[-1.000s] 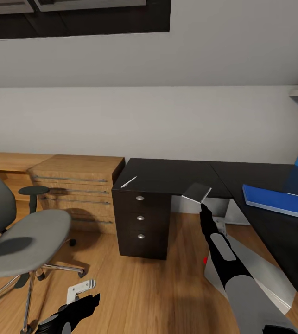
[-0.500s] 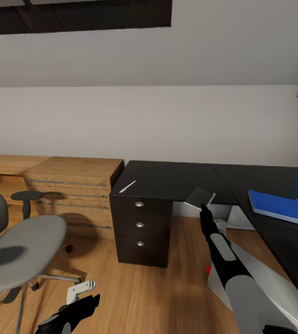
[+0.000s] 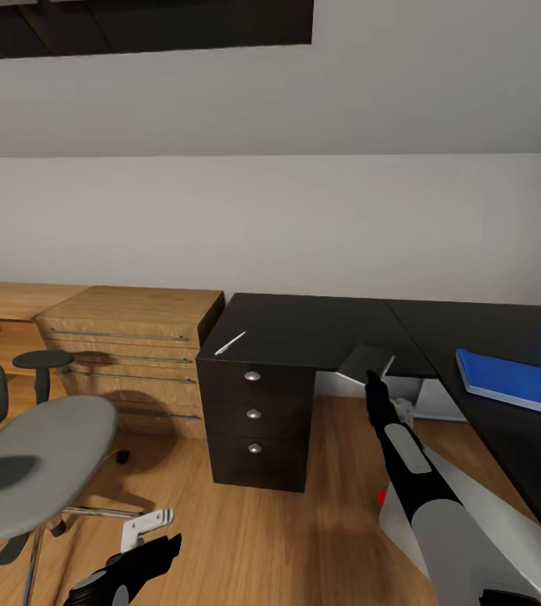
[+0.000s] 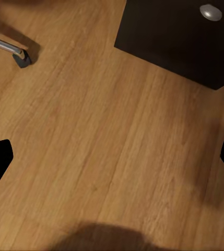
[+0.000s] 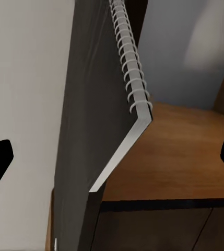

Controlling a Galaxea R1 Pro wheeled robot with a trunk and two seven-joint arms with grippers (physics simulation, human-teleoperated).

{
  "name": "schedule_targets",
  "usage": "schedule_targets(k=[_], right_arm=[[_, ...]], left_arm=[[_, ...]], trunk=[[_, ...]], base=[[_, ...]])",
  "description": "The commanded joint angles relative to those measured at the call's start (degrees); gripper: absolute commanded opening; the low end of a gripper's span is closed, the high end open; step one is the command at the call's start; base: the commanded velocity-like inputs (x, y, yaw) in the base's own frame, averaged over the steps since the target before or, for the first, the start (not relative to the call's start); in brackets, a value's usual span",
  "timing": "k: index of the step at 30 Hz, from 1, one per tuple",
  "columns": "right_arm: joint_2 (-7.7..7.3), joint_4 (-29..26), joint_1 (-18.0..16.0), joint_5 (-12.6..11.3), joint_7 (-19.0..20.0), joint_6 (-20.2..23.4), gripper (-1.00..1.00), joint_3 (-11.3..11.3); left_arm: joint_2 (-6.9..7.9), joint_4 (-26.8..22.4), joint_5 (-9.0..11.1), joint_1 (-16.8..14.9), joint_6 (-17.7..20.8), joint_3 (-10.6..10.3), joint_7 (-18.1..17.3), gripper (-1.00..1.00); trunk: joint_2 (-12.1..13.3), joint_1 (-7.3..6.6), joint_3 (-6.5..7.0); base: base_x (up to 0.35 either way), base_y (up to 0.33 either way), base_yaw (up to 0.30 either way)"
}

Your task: In the bedroom, organize the workspace by keeping the computer under the desk, ensuring the monitor is on the desk, placing the keyboard on the desk next to the monitor, placing the mouse on the desk next to the keyboard, moving the folder from the swivel chair onto the desk next to the mouse, stacking the notebook on top of the folder with the pen on top of the notebook, and positioning the swivel chair next to the desk.

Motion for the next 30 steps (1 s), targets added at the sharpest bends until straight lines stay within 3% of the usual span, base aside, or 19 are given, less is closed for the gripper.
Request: schedule_targets(k=[1,12,30], right_arm=[[-0.07,0.0,0.0,-0.6,-0.1,-0.2,1.00,-0.1],[-0.45,0.0,0.0,-0.6,-0.3,-0.2,1.00,-0.4],[-0.44,0.0,0.0,-0.6,-0.3,-0.2,1.00,-0.3]], left_arm=[[-0.04,-0.1,0.4,0.0,0.3,0.0,0.3,1.00],[-0.01,-1.3,2.2,0.0,0.3,0.0,0.3,1.00],[0.00,-1.3,2.4,0.0,0.3,0.1,0.3,1.00]], trunk=[[0.0,-0.01,-0.05],[-3.6,1.97,-1.67],[-3.6,1.97,-1.67]], base=[[0.004,0.000,0.000],[0.001,0.000,0.000],[0.000,0.000,0.000]])
